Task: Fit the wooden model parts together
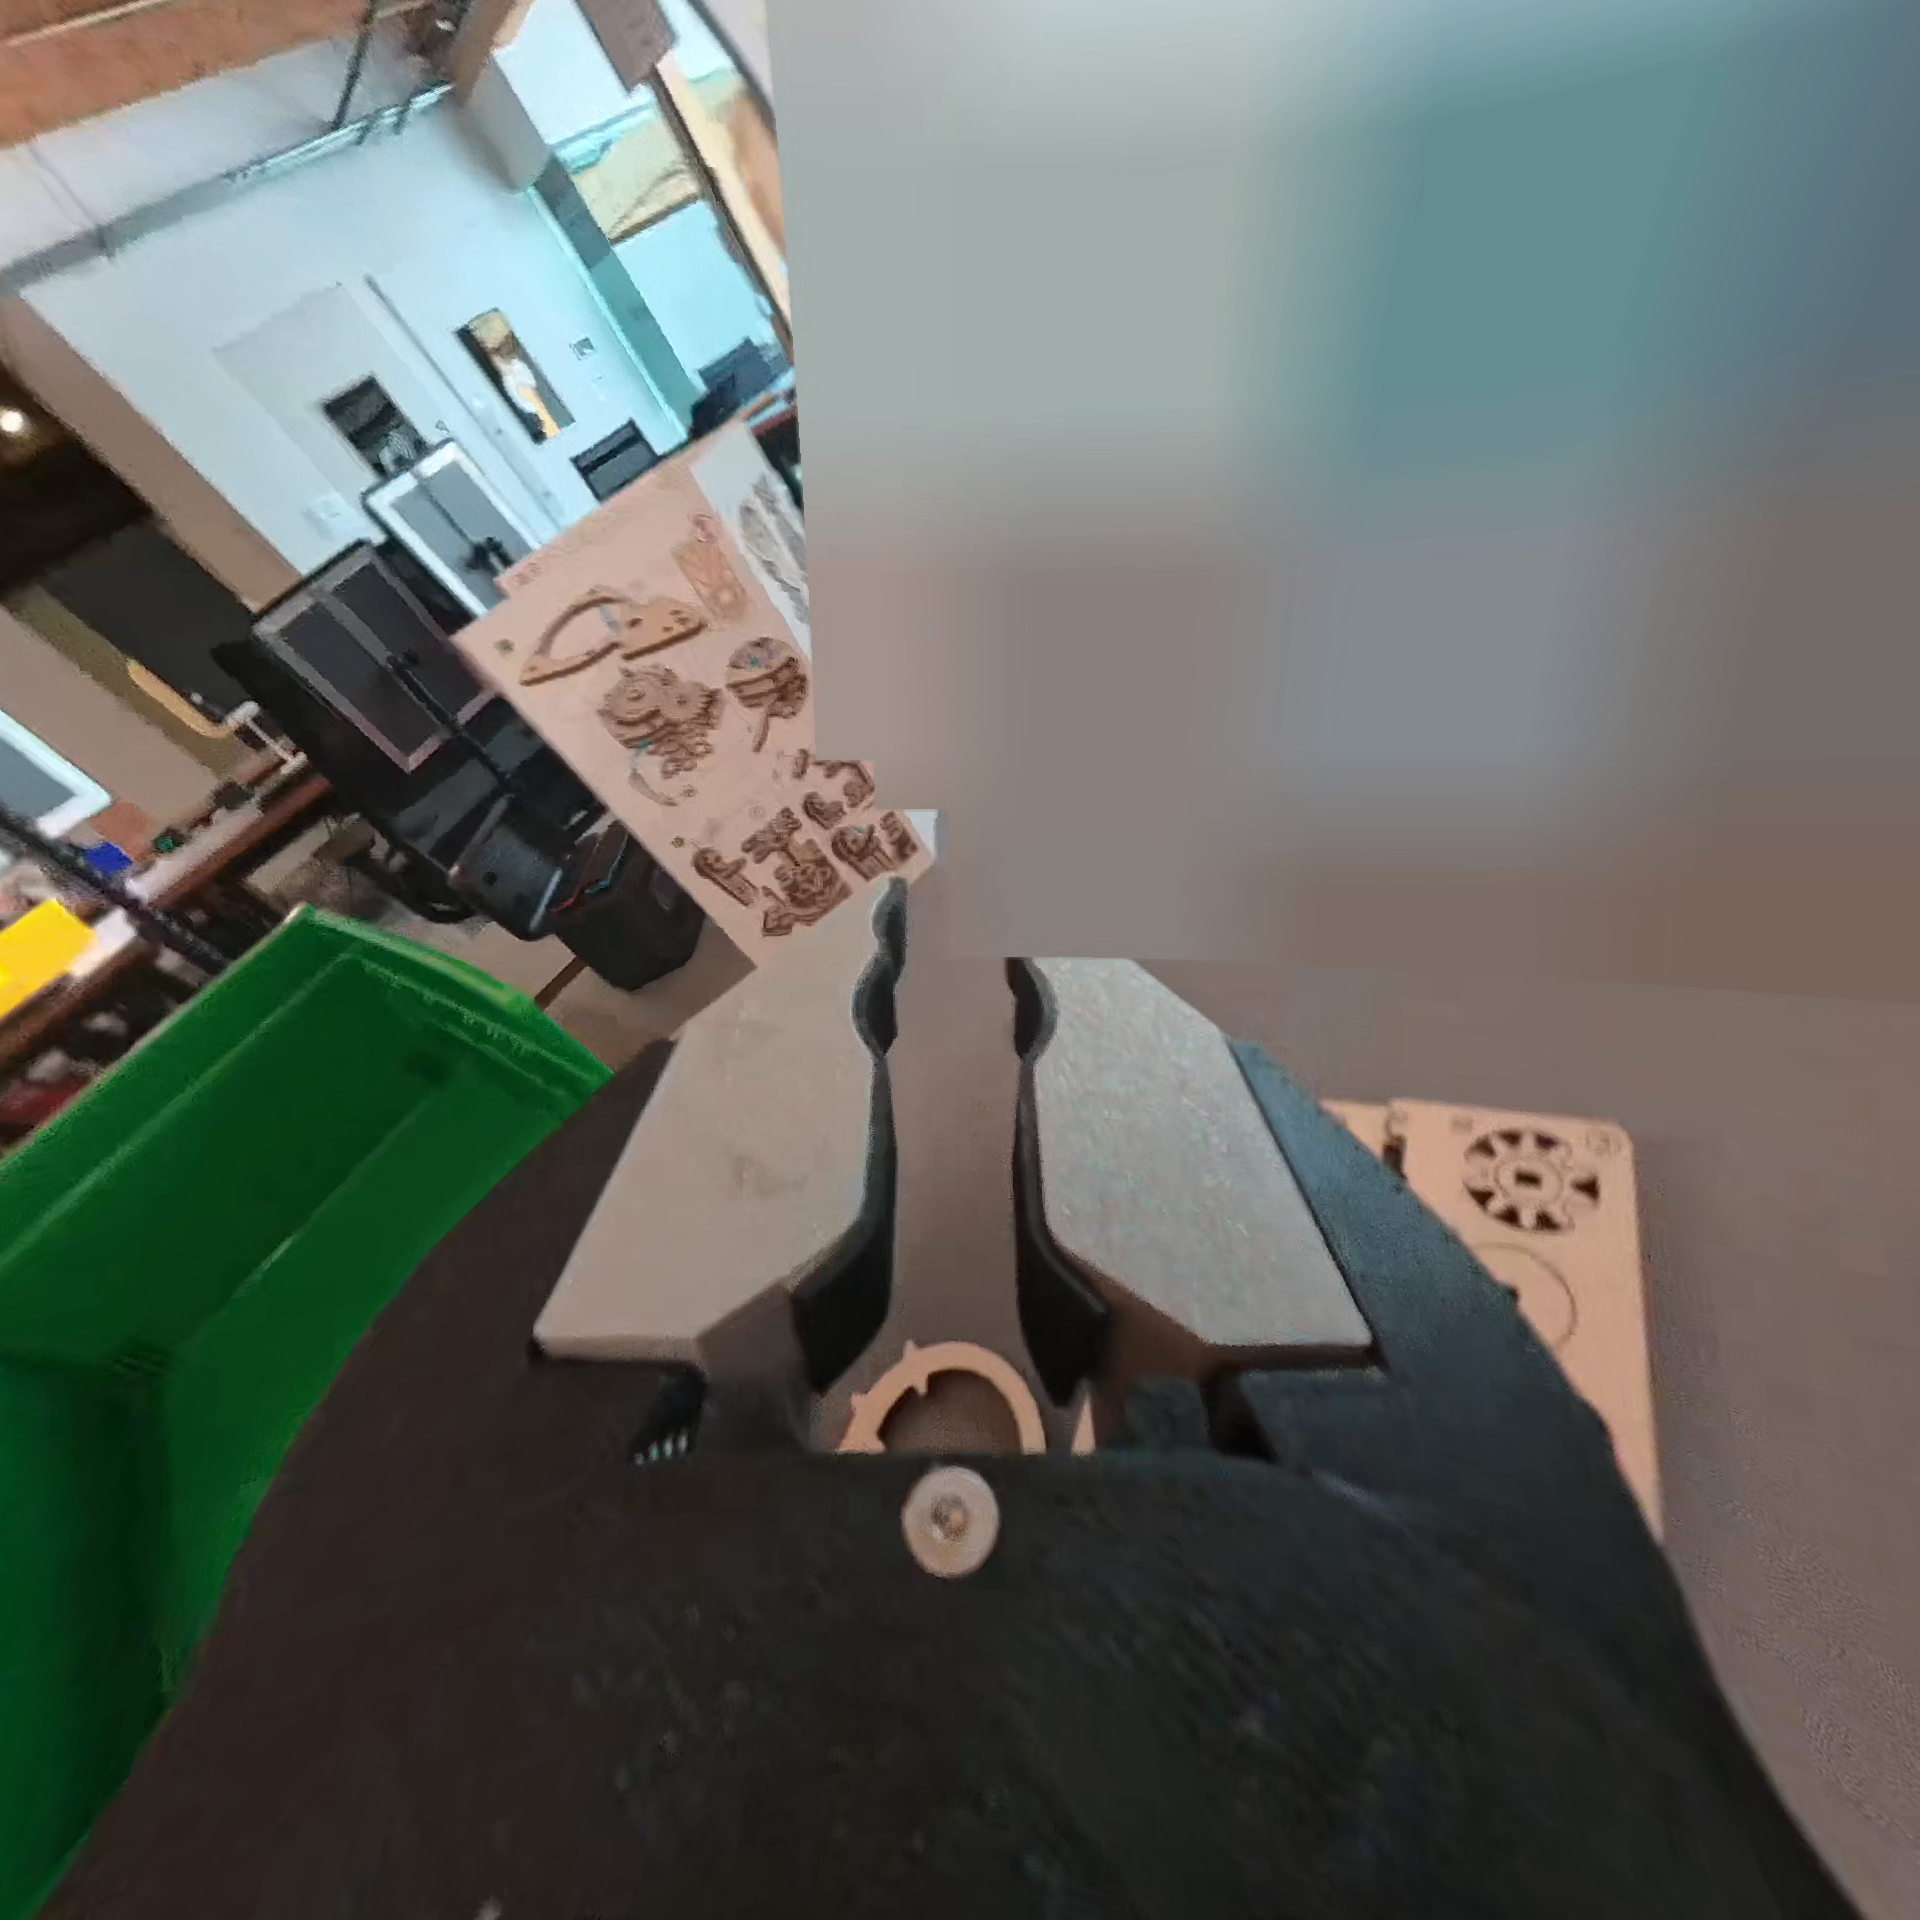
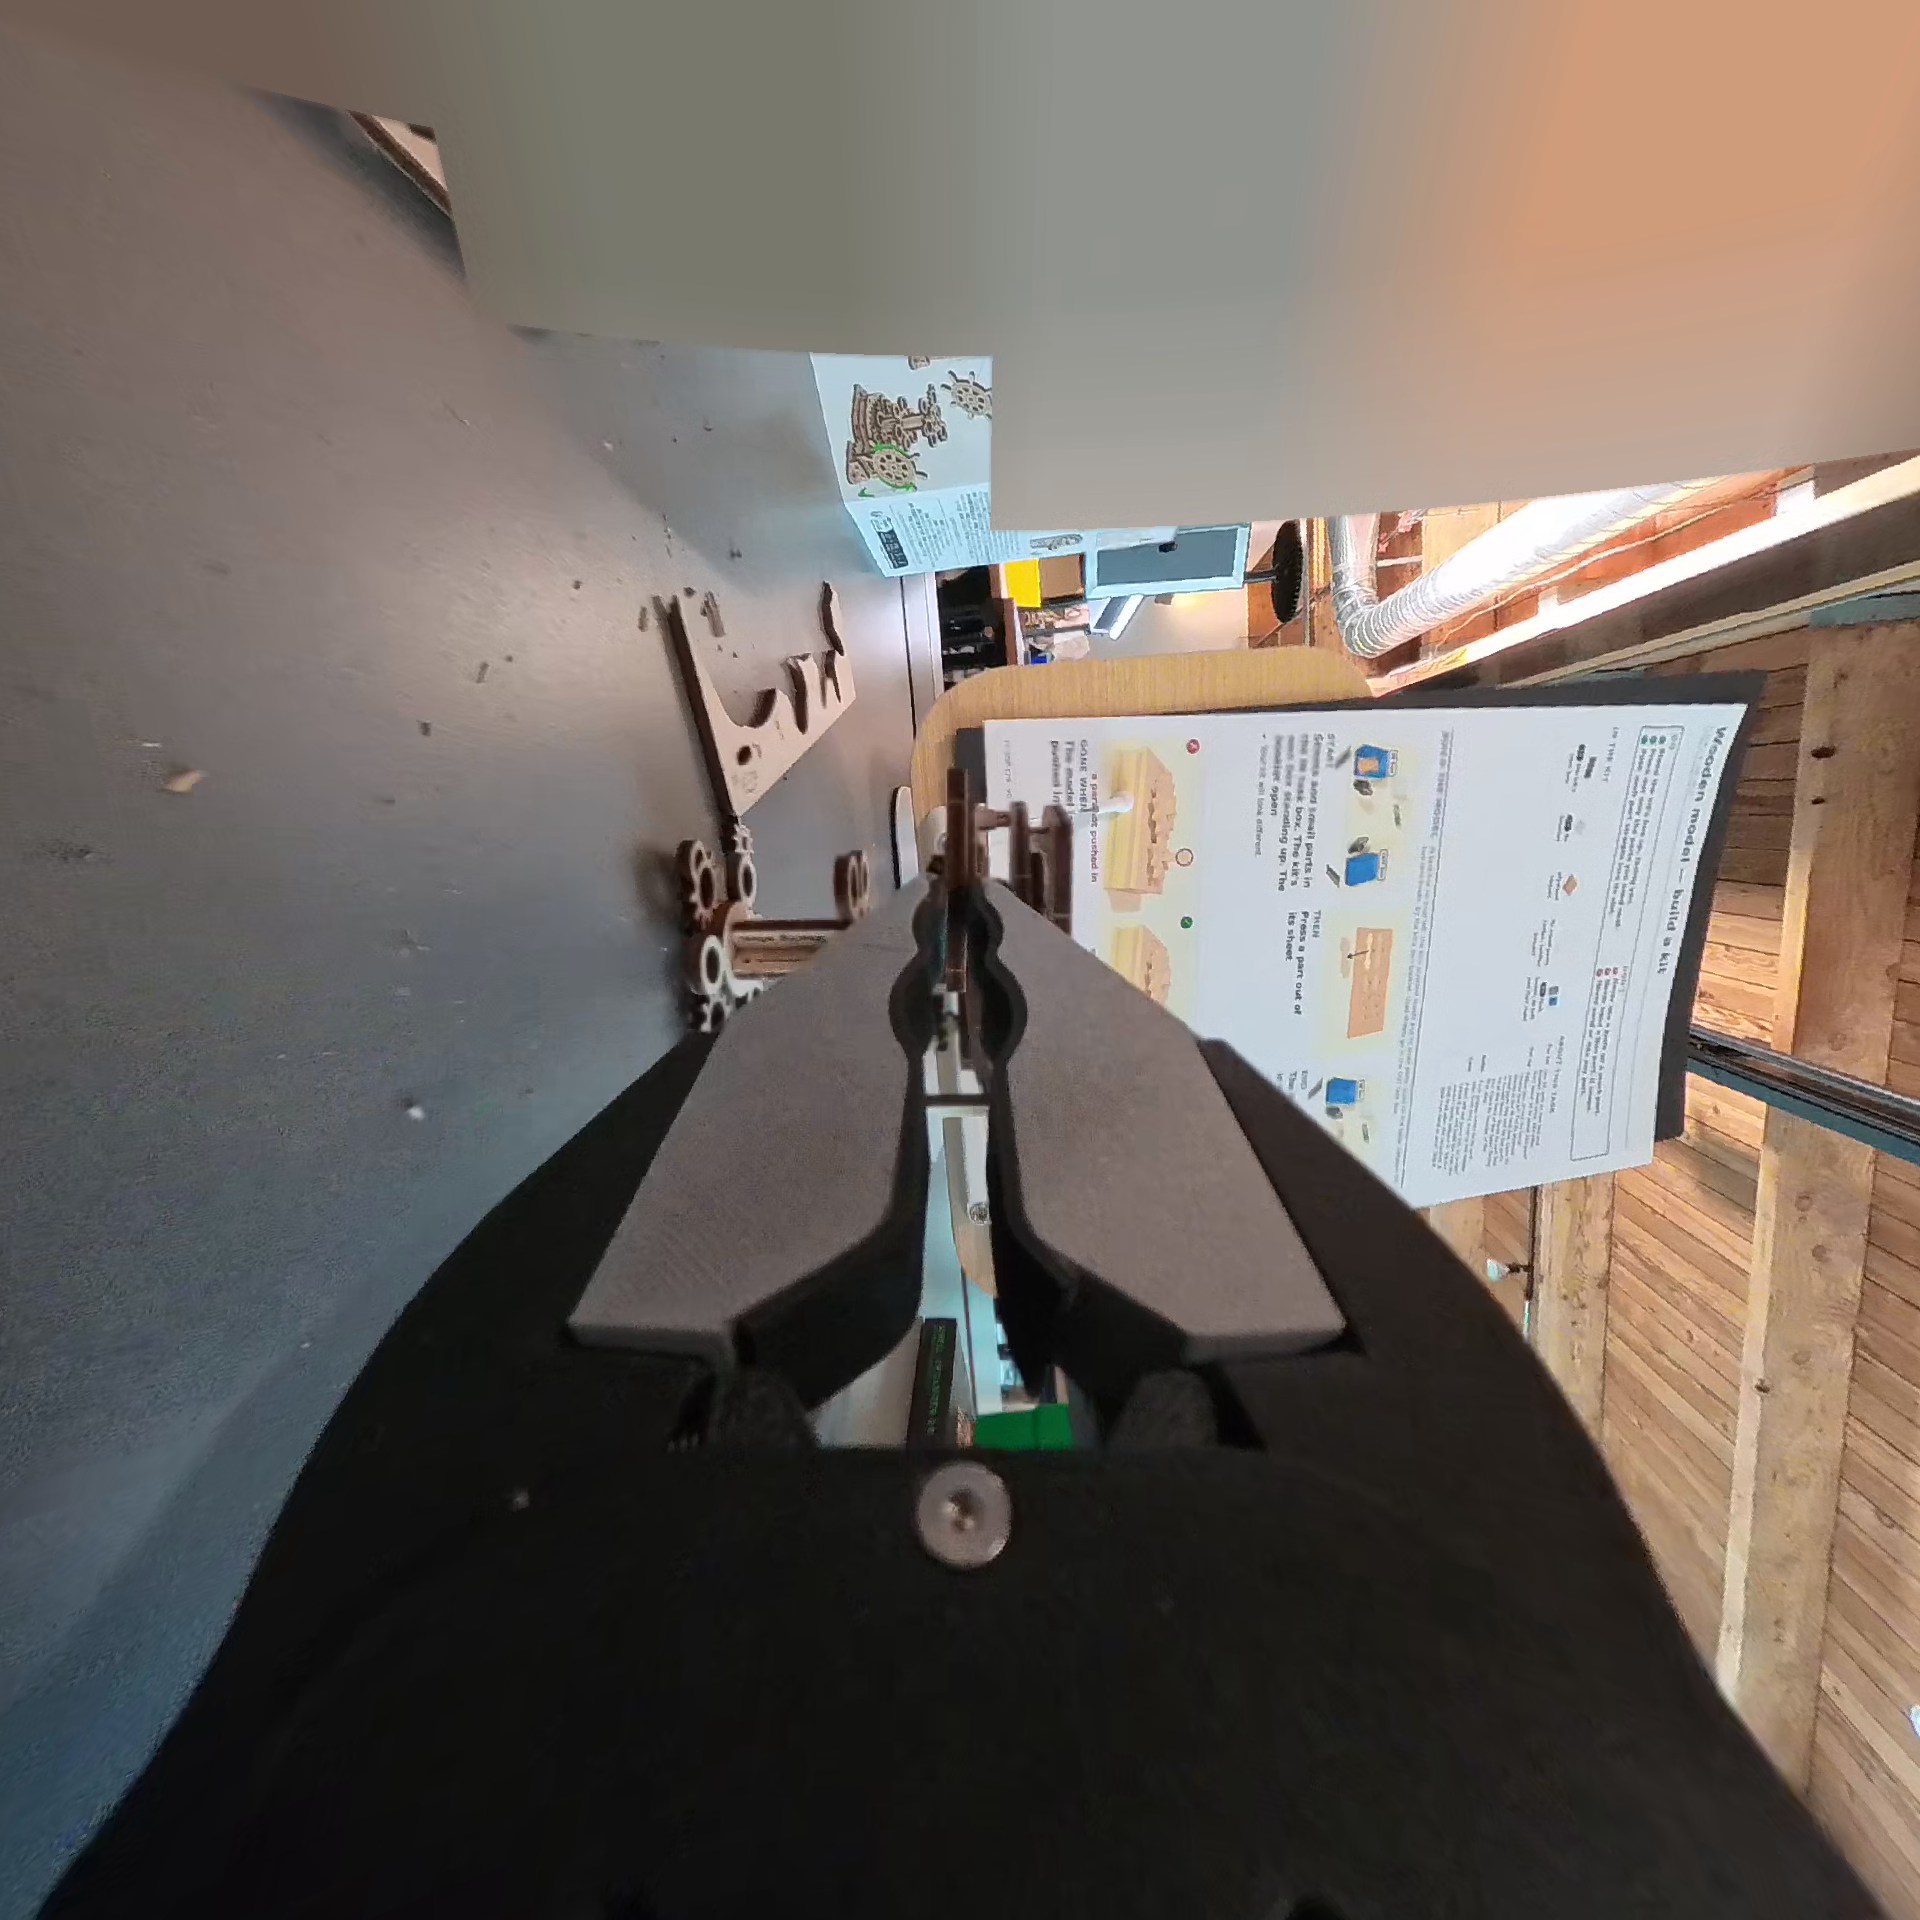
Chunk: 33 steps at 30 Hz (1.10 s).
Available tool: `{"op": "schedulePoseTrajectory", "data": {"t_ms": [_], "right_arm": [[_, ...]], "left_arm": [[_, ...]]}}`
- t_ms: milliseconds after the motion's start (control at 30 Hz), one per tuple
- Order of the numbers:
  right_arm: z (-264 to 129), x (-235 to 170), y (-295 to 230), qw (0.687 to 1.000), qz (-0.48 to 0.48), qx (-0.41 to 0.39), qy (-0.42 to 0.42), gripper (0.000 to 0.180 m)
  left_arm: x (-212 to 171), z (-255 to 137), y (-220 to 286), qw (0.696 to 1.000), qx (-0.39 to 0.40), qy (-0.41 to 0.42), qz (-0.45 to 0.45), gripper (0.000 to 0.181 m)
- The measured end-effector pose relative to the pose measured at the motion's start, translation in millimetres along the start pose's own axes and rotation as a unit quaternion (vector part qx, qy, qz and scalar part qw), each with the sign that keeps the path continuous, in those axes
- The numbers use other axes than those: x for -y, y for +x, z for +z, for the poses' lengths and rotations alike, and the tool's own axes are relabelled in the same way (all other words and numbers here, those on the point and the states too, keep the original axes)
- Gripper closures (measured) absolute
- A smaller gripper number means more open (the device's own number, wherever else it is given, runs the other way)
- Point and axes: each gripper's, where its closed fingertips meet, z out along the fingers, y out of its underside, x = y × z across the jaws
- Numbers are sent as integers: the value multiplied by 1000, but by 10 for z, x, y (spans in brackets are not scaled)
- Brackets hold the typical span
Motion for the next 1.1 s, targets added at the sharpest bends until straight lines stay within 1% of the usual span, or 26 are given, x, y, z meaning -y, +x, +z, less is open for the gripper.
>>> {"op": "schedulePoseTrajectory", "data": {"t_ms": [100, 200, 267, 300, 333, 400, 467, 533, 600, 667, 700, 733, 833, 933, 1033, 1100], "right_arm": [[-58, 10, -30, 1000, -29, -2, 3, 180], [-131, -81, -82, 1000, -23, 18, -1, 180], [-186, -173, -164, 999, 1, 49, 0, 180], [-208, -241, -243, 997, 9, 72, -4, 180], [-226, -326, -333, 995, 13, 95, -14, 180], [-253, -456, -499, 991, 15, 133, -29, 180], [-266, -481, -602, 987, 20, 159, -30, 178], [-261, -435, -602, 986, 38, 164, -20, 170], [-262, -394, -534, 985, 67, 160, -11, 152], [-289, -361, -417, 982, 102, 156, 13, 145], [-295, -359, -320, 981, 123, 147, 25, 142], [-292, -362, -202, 980, 142, 136, 37, 139], [-185, -407, 192, 977, 180, 96, 59, 143], [-34, -374, 384, 979, 170, 100, 60, 144], [69, -319, 329, 980, 131, 138, 55, 157], [103, -307, 246, 980, 100, 161, 54, 171]], "left_arm": [[-92, 72, 175, 999, -30, -17, 38, 161], [-27, 188, 213, 999, -14, -22, 45, 151], [132, 374, 457, 997, -44, -44, 49, 139], [251, 490, 636, 995, -66, -51, 54, 138], [408, 615, 849, 993, -95, -45, 54, 138], [750, 872, 1325, 985, -170, -14, 26, 136], [989, 1169, 1699, 973, -230, 3, -10, 128], [1043, 1546, 1861, 970, -241, -3, -27, 123], [993, 1874, 1934, 967, -248, -17, -51, 113], [918, 2064, 1978, 959, -270, -57, -68, 107], [919, 2119, 1986, 956, -276, -64, -76, 100], [947, 2161, 1978, 956, -276, -58, -82, 99], [1011, 2267, 1902, 962, -256, -42, -83, 93], [1037, 2300, 1885, 962, -261, -40, -74, 94], [1038, 2369, 1903, 961, -267, -38, -66, 95], [1079, 2403, 1945, 956, -283, -27, -79, 98]]}}
